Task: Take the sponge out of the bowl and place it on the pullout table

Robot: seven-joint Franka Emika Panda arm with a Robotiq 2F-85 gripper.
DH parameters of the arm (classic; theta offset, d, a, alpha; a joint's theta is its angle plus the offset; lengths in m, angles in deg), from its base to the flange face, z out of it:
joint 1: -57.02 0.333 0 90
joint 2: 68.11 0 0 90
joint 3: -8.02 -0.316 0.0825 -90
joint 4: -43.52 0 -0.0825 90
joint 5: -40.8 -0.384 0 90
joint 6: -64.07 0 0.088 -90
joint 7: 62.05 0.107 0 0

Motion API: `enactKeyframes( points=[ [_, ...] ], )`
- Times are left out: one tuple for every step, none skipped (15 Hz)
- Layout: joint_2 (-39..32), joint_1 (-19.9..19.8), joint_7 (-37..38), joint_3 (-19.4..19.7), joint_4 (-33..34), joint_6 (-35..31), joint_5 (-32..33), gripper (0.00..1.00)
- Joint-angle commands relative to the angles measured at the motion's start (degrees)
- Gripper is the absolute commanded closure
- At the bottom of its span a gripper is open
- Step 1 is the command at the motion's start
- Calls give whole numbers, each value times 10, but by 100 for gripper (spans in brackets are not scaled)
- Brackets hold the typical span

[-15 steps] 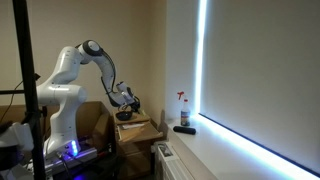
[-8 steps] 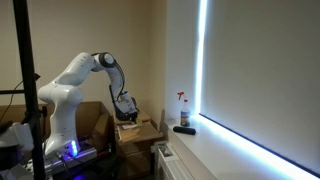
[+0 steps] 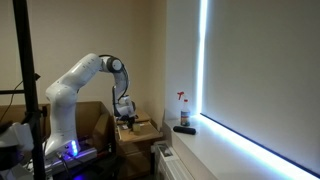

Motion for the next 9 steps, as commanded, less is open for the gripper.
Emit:
enactKeyframes(
  points=[
    [16, -58, -84, -66, 5, 65, -31, 25],
    [34, -9, -156, -25, -10, 54, -128, 18],
    [50, -15, -193, -34, -18, 70, -166, 11],
    [56, -74, -192, -93, -14, 122, -134, 3],
    [70, -99, -250, -127, -27, 157, -172, 1],
    [81, -114, -275, -150, -30, 190, -192, 0],
    [102, -127, -297, -170, -35, 231, -212, 0],
    [137, -88, -358, -136, -50, 234, -294, 0],
    [162, -84, -388, -136, -56, 247, -333, 0]
  ],
)
